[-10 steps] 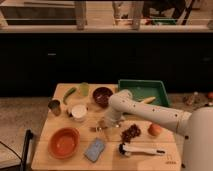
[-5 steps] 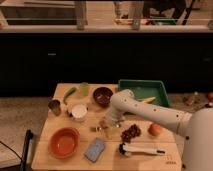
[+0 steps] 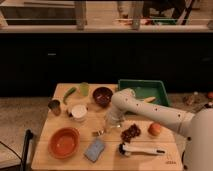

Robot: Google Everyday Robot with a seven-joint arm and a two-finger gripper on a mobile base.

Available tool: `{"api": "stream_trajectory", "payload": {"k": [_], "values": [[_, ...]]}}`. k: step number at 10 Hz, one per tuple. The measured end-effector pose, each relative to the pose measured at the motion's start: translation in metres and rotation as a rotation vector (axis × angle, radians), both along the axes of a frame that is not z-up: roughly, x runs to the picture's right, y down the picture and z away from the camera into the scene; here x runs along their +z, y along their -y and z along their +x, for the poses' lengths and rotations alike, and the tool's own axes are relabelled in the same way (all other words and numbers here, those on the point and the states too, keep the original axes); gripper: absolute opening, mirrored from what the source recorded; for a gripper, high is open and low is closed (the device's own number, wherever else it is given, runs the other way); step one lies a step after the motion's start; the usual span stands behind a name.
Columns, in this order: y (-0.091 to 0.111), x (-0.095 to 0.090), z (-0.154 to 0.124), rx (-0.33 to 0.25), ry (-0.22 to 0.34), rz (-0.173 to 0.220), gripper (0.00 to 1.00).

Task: Place fork in red bowl

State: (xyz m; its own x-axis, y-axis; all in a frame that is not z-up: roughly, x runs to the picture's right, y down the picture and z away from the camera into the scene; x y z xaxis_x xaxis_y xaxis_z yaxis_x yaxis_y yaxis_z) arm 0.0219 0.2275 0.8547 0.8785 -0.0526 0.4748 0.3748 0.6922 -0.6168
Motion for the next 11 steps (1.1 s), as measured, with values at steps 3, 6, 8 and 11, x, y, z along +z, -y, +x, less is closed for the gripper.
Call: {"api": "stream_trajectory", "payload": {"k": [3,6,8,11], "values": [[-0.001,0.002,0.001,0.009,0.000,0.005,0.00],[0.000,0.001,0.002,0.007,-0.002,0.001,0.00],[0.002,0.000,0.011,0.025,-0.019,0.022,0.00],[0.014,-0.007,0.014,0.063,-0.037,0.058,0.00]]}}
